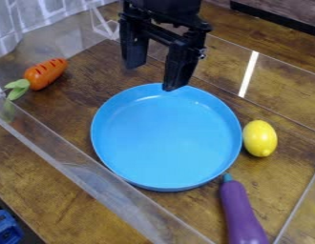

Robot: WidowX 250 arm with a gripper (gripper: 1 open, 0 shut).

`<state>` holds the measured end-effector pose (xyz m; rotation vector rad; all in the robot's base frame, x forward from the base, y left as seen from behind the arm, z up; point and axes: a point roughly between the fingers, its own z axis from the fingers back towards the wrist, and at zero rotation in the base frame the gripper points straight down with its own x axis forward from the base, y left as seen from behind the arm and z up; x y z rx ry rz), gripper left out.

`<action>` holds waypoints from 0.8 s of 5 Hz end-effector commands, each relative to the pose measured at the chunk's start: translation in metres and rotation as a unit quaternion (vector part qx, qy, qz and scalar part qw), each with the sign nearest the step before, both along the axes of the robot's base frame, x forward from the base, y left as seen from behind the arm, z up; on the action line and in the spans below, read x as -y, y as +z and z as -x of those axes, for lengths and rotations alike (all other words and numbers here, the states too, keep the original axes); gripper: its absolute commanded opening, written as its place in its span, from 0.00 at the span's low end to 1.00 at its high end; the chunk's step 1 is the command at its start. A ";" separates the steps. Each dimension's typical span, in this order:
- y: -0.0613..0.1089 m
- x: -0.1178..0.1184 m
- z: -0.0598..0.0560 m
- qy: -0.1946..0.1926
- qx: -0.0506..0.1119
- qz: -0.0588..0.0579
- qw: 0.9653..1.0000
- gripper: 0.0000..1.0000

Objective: Move the carrot to the left side

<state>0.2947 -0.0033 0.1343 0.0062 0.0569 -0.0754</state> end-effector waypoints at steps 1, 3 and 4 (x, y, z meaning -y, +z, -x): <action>0.017 0.004 -0.001 -0.005 0.032 0.000 0.999 1.00; 0.015 0.003 -0.001 0.000 0.032 0.001 1.000 1.00; 0.015 0.003 -0.001 0.002 0.031 0.002 1.000 1.00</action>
